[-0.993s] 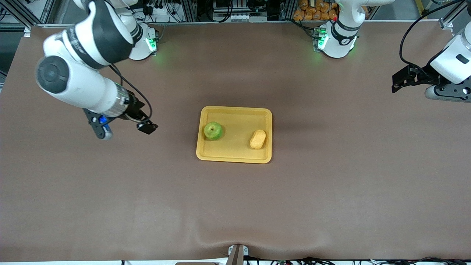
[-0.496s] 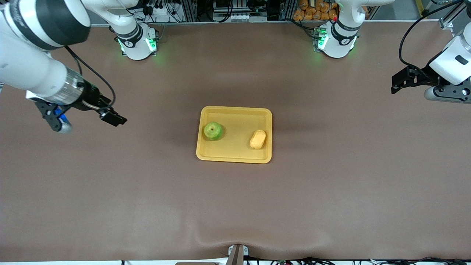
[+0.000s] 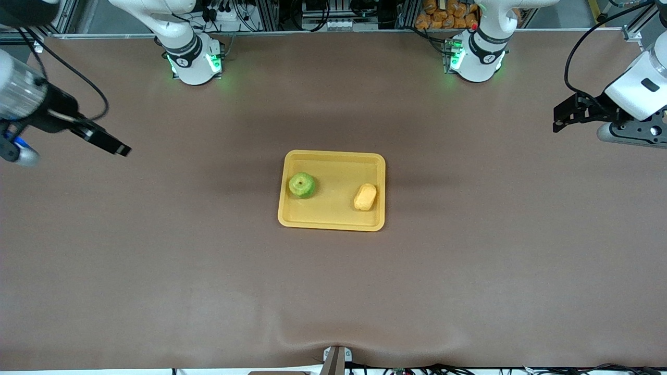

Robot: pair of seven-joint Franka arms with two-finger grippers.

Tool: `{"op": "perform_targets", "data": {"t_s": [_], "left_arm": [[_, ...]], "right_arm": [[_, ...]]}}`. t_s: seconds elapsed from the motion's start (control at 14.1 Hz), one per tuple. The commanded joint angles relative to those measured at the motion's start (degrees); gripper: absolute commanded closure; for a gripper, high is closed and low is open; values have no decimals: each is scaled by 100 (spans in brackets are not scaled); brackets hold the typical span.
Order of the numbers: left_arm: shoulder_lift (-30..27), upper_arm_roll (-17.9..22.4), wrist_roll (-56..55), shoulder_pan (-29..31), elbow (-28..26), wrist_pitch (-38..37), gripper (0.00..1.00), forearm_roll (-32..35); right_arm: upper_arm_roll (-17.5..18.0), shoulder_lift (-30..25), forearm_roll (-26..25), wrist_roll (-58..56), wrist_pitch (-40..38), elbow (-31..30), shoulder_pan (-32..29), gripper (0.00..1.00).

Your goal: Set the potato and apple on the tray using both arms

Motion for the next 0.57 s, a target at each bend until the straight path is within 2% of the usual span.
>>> {"op": "perform_targets", "data": {"t_s": [0.0, 0.14, 0.21, 0.28, 0.5], "left_arm": [[31, 6, 22, 131, 94, -5, 0, -114], [31, 6, 40, 228, 94, -14, 0, -281], [31, 6, 31, 228, 85, -14, 0, -281], [31, -3, 40, 228, 85, -5, 0, -272], [31, -20, 110, 219, 85, -14, 0, -185]], "right_arm": [[-143, -75, -395, -610, -321, 315, -27, 0], [-616, -75, -450, -1480, -812, 518, 218, 0], [-1063, -75, -415, -1875, -901, 571, 419, 0], [-1346, -75, -363, -2245, -937, 563, 534, 0], [-1445, -75, -414, -2881, -1016, 545, 719, 0]]}}
